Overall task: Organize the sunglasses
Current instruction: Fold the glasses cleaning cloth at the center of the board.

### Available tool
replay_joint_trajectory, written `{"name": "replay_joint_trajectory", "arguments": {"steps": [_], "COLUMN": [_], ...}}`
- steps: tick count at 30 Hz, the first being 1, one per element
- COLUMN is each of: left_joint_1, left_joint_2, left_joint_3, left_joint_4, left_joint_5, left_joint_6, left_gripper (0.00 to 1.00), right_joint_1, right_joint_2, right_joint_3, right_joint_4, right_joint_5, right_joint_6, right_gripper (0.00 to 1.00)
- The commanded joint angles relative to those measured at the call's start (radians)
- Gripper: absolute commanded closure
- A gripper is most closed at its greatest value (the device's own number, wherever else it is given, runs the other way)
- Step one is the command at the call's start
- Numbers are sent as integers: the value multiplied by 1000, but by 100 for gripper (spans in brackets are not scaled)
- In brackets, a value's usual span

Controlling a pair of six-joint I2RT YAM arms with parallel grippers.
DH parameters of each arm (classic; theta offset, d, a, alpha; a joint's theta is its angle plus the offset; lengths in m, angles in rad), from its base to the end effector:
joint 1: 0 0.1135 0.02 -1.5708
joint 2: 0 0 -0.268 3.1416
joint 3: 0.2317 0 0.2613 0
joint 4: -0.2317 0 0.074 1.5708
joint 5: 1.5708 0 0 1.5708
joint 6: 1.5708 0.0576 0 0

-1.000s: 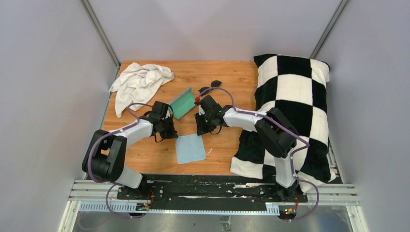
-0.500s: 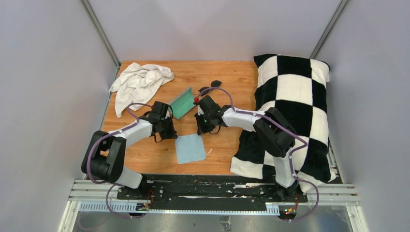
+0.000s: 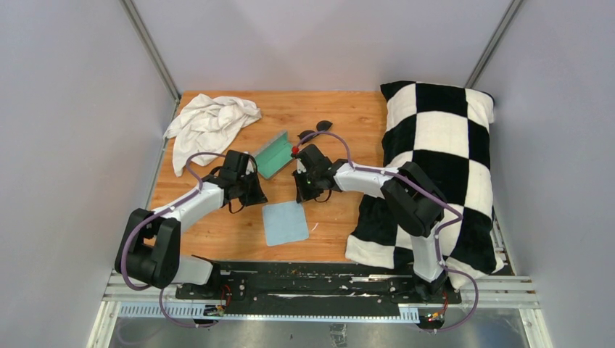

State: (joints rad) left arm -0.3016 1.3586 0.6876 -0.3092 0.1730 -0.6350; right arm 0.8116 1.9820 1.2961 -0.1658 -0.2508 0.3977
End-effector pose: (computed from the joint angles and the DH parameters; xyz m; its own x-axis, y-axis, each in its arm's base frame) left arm 0.2576 -0.0905 0.1558 -0.8664 -0.3424 -0.3635 -0.1612 0.8807 -0.4454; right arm 0.2976 0.3344 0.1469 -0.7932 -0.2909 -0.5350 -0.5510 0.7168 0.4273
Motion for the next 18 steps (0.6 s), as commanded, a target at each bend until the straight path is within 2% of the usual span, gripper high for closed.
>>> {"name": "replay_joint_trajectory", "arguments": {"steps": [1,2,5,7,10,18], "left_joint_1": [-1,-1,-6,-20,-32,-37], "left_joint_2": [-14,-11,4,9,34,101], "left_joint_3": [-9,-7,-1,3,9,6], "left_joint_4": [2,-3,-30,-48,-65,-28], "left_joint_5": [7,1,-21,-61,-101,-91], "left_joint_6": [14,16,30,40,57,58], "left_gripper": [100,97,60,45,43,58], "right_joint_1": [14,13,13,14,13,14], "right_joint_2": [-23,-21,-11,-8,-6,-4], "right_joint_3": [-29,-26,-23,-21,-20,-18], "right_joint_4": [1,-1,-3,-2,0,0], "right_joint_5": [28,26,18,13,10,10], "right_joint_6": [-3,-3,1,3,2,2], "right_gripper": [100,100,100,100,100,100]}}
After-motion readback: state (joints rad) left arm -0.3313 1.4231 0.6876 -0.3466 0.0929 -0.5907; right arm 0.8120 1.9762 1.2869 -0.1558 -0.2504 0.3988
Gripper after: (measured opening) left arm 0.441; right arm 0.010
